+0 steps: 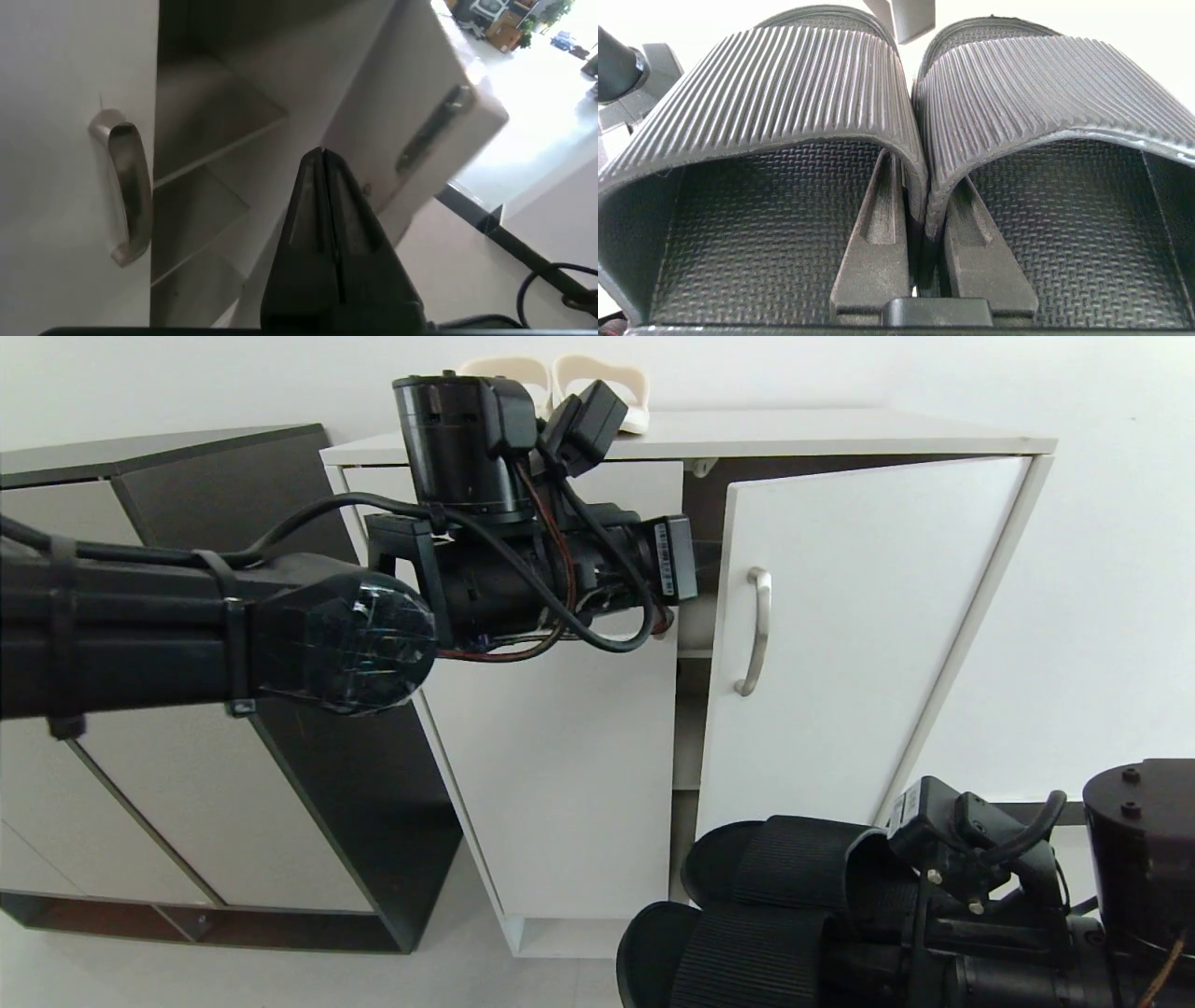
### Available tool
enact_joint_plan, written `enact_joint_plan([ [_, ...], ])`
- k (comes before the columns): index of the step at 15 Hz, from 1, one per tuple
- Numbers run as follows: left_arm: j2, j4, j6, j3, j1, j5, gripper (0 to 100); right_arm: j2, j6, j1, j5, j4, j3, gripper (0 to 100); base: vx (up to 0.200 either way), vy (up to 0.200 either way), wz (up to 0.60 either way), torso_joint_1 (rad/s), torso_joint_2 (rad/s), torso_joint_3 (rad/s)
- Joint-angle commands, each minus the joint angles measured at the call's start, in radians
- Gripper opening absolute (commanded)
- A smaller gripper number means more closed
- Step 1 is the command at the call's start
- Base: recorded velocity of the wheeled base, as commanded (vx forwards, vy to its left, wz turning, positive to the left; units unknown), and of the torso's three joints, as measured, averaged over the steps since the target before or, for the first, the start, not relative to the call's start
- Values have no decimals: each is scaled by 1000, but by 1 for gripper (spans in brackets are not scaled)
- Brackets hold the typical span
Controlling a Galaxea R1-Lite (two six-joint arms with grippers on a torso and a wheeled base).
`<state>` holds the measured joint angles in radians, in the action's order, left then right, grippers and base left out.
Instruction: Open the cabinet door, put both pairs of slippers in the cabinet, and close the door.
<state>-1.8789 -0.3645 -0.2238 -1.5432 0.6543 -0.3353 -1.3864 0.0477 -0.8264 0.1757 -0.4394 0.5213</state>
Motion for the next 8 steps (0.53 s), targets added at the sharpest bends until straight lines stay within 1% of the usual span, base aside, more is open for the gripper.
enact_joint_plan([
  [1,-42,1,-3,-29,-1,-1,0,-2,0,0,1,1,-1,0,0,0,0,0,0,0],
  [3,-37,-1,-32,-44,1,1,0,-6,0,0,2,2,0,0,0,0,0,0,0,0],
  [5,-34,-1,-34,-46,1,16,0,-6,-2,-30,2,4,-17,0,0,0,0,0,0,0],
  [6,-34,-1,-35,-46,1,25,0,-3,0,-42,2,2,-27,0,-200,0,0,7,-2,2],
  [7,-31,-2,-34,-37,15,61,0,1,-2,-71,2,2,-38,0,-200,0,0,2,-2,2],
  [8,-12,-4,-29,-14,48,78,0,1,-2,-73,2,2,-38,0,-200,0,0,7,-2,2],
])
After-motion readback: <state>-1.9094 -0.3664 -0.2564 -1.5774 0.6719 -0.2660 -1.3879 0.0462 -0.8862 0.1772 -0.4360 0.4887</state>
